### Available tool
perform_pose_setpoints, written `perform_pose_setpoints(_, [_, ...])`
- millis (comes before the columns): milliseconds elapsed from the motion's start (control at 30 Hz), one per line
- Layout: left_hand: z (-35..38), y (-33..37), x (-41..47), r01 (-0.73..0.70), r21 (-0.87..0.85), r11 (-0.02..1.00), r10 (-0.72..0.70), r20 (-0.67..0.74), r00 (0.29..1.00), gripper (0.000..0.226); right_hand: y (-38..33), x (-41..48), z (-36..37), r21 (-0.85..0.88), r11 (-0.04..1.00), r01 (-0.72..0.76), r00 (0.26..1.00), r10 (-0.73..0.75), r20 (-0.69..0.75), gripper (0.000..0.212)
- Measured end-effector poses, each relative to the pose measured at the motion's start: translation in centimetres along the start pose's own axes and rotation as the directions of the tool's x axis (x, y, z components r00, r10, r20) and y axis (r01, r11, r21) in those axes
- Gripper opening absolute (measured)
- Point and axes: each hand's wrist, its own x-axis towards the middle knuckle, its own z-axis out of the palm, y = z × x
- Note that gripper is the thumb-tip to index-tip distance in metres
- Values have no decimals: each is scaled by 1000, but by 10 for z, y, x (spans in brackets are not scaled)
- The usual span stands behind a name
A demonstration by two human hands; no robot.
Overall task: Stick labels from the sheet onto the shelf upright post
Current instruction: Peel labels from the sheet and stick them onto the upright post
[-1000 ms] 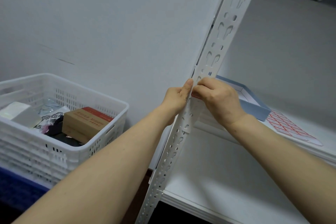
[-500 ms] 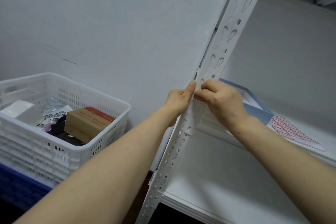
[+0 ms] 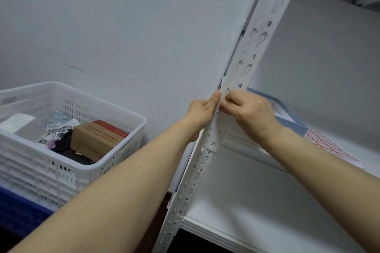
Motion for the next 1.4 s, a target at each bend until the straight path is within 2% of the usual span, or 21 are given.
perform_pose_setpoints(100, [1, 1, -2, 5, -7, 1000, -5, -7, 1000, 76, -1, -1, 1, 13, 1000, -6, 999, 5, 39, 11])
perform_pose_setpoints(167, [1, 2, -4, 8, -18, 1000, -8, -11, 1000, 73, 1, -3, 0, 149, 970, -194, 976, 175, 132, 10])
perform_pose_setpoints(233, [0, 1, -4, 12, -32, 999, -12, 2, 1000, 64, 6, -7, 0, 356, 862, -359, 931, 305, 202, 13])
perform_pose_setpoints(267, [-1, 0, -3, 17, -39, 999, -16, 8, 1000, 59, 8, -9, 0, 413, 840, -352, 936, 309, 170, 13])
perform_pose_setpoints(333, [-3, -1, -1, 32, -40, 999, -32, 5, 999, 51, 10, -13, 1, 432, 846, -313, 948, 306, 87, 11])
perform_pose_setpoints(400, [-3, -1, -1, 42, -35, 999, -41, 6, 999, 49, 11, -13, 1, 436, 842, -318, 944, 322, 66, 13])
perform_pose_setpoints(500, [-4, -2, -1, 42, -34, 999, -42, 3, 999, 48, 6, -10, 0, 399, 861, -315, 947, 311, 75, 21])
perform_pose_setpoints(667, [-2, 0, -3, 20, -27, 999, -20, -5, 1000, 62, 4, -2, 2, 210, 959, -192, 981, 182, 69, 9])
perform_pose_setpoints(733, [-1, 1, -5, 21, -27, 999, -21, -9, 1000, 68, 6, 2, 2, 90, 992, -86, 996, 82, 47, 7])
perform_pose_setpoints(800, [-2, 3, -6, 28, -26, 999, -28, -3, 1000, 73, 7, 7, 3, -39, 998, 50, 999, -49, 18, 14])
perform_pose_setpoints(900, [-2, 5, -8, 28, -35, 999, -28, 3, 1000, 61, 6, 11, 1, -161, 974, 158, 987, -157, 22, 18])
perform_pose_setpoints(1067, [-2, 4, -9, 33, -41, 999, -33, -22, 999, 59, -2, 11, 0, -251, 955, 158, 987, -149, 56, 13])
perform_pose_setpoints(1167, [0, 7, -11, 29, -31, 999, -30, -52, 998, 51, -4, 12, 3, -260, 955, 146, 989, -135, 57, 9])
perform_pose_setpoints(1400, [2, 10, -14, 7, -31, 999, -9, -77, 997, 51, -4, 11, -1, -248, 962, 118, 988, -90, 122, 13])
